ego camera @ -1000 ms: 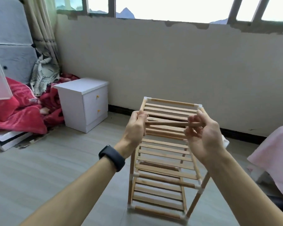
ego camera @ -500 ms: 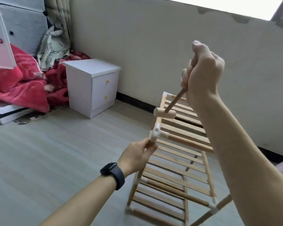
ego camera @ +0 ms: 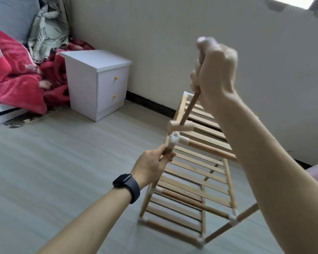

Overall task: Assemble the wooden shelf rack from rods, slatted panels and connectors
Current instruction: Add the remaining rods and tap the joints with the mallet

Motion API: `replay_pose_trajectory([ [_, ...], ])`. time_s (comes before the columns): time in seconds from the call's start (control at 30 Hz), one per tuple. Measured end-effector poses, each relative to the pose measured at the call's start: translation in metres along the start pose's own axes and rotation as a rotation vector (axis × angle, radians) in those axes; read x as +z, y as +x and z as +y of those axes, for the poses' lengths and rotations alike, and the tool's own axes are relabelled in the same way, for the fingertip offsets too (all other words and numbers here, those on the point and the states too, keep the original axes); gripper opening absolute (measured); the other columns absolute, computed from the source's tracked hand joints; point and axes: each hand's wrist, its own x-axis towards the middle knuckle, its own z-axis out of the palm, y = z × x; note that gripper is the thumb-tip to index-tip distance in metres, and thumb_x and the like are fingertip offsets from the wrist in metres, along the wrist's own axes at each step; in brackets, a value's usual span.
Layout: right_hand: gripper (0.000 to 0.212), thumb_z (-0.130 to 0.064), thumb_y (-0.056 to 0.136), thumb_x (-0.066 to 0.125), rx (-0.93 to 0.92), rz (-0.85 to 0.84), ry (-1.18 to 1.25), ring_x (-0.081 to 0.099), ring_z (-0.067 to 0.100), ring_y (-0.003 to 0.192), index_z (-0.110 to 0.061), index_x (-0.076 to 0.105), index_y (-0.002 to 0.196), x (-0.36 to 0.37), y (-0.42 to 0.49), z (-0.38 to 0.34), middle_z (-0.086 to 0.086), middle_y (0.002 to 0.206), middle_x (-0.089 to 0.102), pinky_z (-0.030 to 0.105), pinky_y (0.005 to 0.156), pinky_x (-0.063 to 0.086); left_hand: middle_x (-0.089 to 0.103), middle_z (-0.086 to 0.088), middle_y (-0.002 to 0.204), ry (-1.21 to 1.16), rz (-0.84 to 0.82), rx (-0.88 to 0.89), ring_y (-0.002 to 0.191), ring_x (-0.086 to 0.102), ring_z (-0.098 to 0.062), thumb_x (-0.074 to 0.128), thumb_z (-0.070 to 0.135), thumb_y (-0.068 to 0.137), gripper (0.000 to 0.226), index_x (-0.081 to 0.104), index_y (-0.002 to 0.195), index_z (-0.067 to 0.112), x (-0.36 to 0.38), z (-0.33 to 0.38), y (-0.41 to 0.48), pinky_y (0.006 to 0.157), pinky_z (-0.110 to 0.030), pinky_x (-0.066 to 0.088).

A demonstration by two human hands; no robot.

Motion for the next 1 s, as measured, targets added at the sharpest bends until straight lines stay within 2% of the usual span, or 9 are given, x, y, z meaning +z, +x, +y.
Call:
replay_pose_trajectory([
  [0.1, 0.043, -0.018, 0.091, 0.054, -0.066, 0.056, 0.113, 0.017, 0.014, 0.043, -0.021, 0.022, 0.062, -0.004, 0.001, 0.0, 0.002, 0.056, 0.015, 0.024, 0.045, 0.019, 0.072, 0.009, 0.092, -0.005, -0.004, -0.011, 0.076, 0.07, -0.018, 0.045, 0.052, 0.1, 0.033, 0.058, 0.122, 0.031, -0.002, 0.0, 0.0, 0.068, -0.045, 0.059],
  [0.23, 0.042, -0.024, 0.082, 0.055, -0.037, -0.018, -0.039, 0.011, 0.026, 0.057, -0.015, 0.016, 0.069, 0.007, -0.012, 0.02, 0.001, 0.058, 0.017, 0.041, 0.053, 0.011, 0.072, 0.011, 0.102, 0.01, -0.014, -0.064, 0.091, 0.07, -0.015, 0.048, 0.046, 0.102, 0.027, 0.06, 0.118, 0.028, -0.005, 0.004, 0.002, 0.079, -0.045, 0.059],
  [0.37, 0.047, -0.016, 0.098, 0.053, 0.033, 0.044, 0.029, 0.02, 0.015, 0.045, -0.02, 0.023, 0.062, -0.009, -0.012, 0.013, 0.0, 0.051, 0.021, 0.041, 0.052, 0.014, 0.067, 0.011, 0.113, 0.017, -0.151, -0.166, 0.104, 0.064, -0.013, 0.056, 0.045, 0.099, 0.022, 0.061, 0.118, 0.034, -0.021, 0.014, 0.008, 0.092, -0.041, 0.055],
  [0.47, 0.053, -0.018, 0.105, 0.049, -0.004, 0.01, 0.016, 0.025, 0.016, 0.043, -0.019, 0.03, 0.056, -0.029, -0.032, 0.017, -0.002, 0.047, 0.028, 0.034, 0.049, 0.02, 0.063, -0.001, 0.111, -0.19, -0.032, -0.3, 0.094, 0.063, -0.016, 0.057, 0.029, 0.098, 0.015, 0.057, 0.114, 0.028, -0.046, 0.038, 0.013, 0.079, -0.035, 0.055],
  [0.53, 0.056, -0.02, 0.107, 0.047, -0.037, 0.037, 0.039, 0.031, 0.016, 0.043, -0.019, 0.035, 0.052, -0.047, -0.049, 0.016, -0.003, 0.045, 0.032, 0.03, 0.048, 0.03, 0.067, -0.007, 0.099, -0.462, 0.077, -0.444, 0.079, 0.066, -0.019, 0.044, 0.041, 0.101, 0.026, 0.059, 0.11, 0.021, -0.062, 0.062, 0.009, 0.065, -0.033, 0.052],
  [0.63, 0.058, -0.025, 0.104, 0.046, -0.052, 0.035, 0.248, 0.033, 0.015, 0.043, -0.025, 0.042, 0.046, -0.074, -0.082, 0.018, -0.005, 0.044, 0.032, 0.027, 0.051, 0.036, 0.074, -0.002, 0.079, -0.533, -0.131, -0.45, 0.061, 0.066, -0.013, 0.031, 0.074, 0.096, 0.064, 0.072, 0.102, 0.025, -0.074, 0.09, 0.0, 0.05, -0.024, 0.048],
  [0.77, 0.051, -0.035, 0.099, 0.046, 0.035, -0.022, 0.4, 0.042, 0.016, 0.054, -0.028, 0.048, 0.048, -0.097, -0.119, 0.031, -0.003, 0.054, 0.039, 0.029, 0.063, 0.043, 0.077, 0.0, 0.087, -0.475, -0.179, -0.371, 0.056, 0.061, -0.004, 0.036, 0.058, 0.104, 0.058, 0.07, 0.106, 0.011, -0.06, 0.106, -0.014, 0.049, -0.018, 0.047],
  [0.9, 0.052, -0.04, 0.109, 0.034, 0.097, 0.015, -0.044, 0.065, 0.028, 0.089, -0.023, 0.059, 0.067, -0.117, -0.142, 0.053, 0.007, 0.085, 0.066, 0.045, 0.093, 0.052, 0.076, -0.001, 0.081, -0.518, 0.021, -0.432, 0.051, 0.056, -0.006, 0.044, 0.036, 0.104, 0.034, 0.059, 0.115, 0.008, -0.044, 0.096, -0.026, 0.049, -0.021, 0.046],
  [1.0, 0.044, -0.054, 0.102, 0.043, 0.343, -0.187, -0.302, 0.065, 0.014, 0.07, -0.013, 0.06, 0.104, -0.144, -0.155, 0.063, 0.007, 0.093, 0.067, 0.027, 0.063, 0.055, 0.072, 0.001, 0.072, -0.609, 0.303, -0.312, 0.051, 0.056, -0.01, 0.04, 0.034, 0.103, 0.026, 0.054, 0.114, 0.015, -0.04, 0.089, -0.029, 0.049, -0.025, 0.047],
])
